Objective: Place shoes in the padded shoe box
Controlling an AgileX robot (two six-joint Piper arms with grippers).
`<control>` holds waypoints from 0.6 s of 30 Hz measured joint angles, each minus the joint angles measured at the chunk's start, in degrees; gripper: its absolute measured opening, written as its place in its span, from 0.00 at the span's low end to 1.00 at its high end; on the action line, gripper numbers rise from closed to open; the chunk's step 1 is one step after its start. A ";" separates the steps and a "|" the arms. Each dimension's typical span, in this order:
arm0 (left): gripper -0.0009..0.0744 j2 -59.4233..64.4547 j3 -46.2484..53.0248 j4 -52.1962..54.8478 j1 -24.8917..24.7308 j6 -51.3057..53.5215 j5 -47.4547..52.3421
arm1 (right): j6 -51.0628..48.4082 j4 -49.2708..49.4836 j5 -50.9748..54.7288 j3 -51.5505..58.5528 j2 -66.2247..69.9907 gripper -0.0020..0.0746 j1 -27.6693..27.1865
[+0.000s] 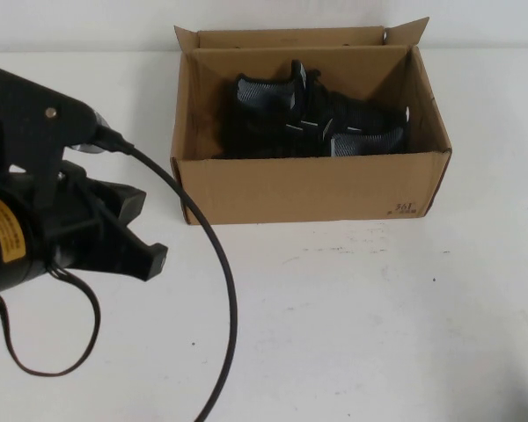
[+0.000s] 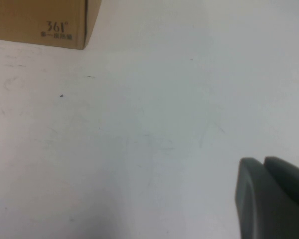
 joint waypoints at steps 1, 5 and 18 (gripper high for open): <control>0.01 0.00 0.00 0.00 0.00 0.00 0.12 | 0.00 0.00 0.00 0.00 0.00 0.02 0.00; 0.01 0.00 0.15 0.00 0.00 0.00 -0.83 | 0.00 0.00 0.00 0.00 0.00 0.02 0.00; 0.01 -19.32 26.51 -16.52 9.67 27.31 -41.99 | 0.00 0.00 0.00 0.00 0.00 0.02 0.00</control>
